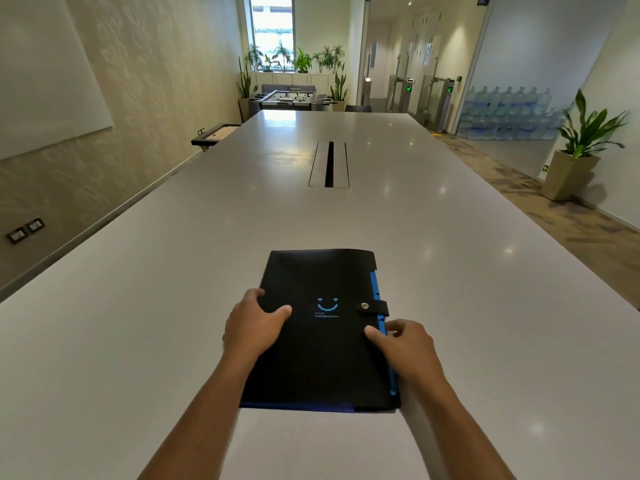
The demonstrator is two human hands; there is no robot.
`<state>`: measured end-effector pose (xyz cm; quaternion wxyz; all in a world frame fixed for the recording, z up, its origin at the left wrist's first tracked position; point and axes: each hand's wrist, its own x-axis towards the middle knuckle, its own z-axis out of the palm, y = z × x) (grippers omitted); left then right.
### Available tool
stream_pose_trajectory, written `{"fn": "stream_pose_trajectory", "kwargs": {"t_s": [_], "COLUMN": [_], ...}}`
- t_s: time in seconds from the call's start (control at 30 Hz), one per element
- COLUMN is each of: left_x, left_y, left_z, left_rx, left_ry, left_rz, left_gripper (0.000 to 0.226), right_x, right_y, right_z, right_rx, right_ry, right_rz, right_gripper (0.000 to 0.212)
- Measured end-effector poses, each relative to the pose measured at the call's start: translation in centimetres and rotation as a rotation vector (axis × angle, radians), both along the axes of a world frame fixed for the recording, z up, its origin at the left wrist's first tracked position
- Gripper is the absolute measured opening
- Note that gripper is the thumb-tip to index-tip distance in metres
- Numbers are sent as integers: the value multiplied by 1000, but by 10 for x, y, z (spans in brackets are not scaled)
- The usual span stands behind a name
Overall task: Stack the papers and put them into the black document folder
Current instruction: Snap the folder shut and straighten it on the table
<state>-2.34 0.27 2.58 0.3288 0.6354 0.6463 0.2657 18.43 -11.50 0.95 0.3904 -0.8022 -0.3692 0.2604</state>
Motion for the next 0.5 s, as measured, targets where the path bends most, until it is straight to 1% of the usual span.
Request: {"fn": "stream_pose_trajectory", "kwargs": {"t_s": [0.07, 0.1, 0.2, 0.27, 0.37, 0.5], "left_x": [-7, -9, -9, -9, -9, -6], "left_y": [9, 13, 24, 29, 40, 56], "left_z": [5, 6, 4, 2, 2, 8], "left_rx": [-94, -135, -192, -206, -237, -267], "left_ry": [-210, -263, -335, -417, -525, -531], "left_rz": [25, 25, 15, 50, 81, -11], "left_gripper": [54, 51, 50, 49, 45, 45], "right_x": [5, 7, 15, 19, 25, 28], "right_y": [0, 0, 3, 4, 10, 29], "right_z": [2, 3, 7, 9, 9, 13], "right_rx": [19, 18, 5, 28, 99, 220], "right_ry": [108, 172, 386, 486, 574, 592], "right_rz": [41, 62, 115, 140, 148, 129], "right_gripper": [46, 47, 53, 56, 54, 50]}}
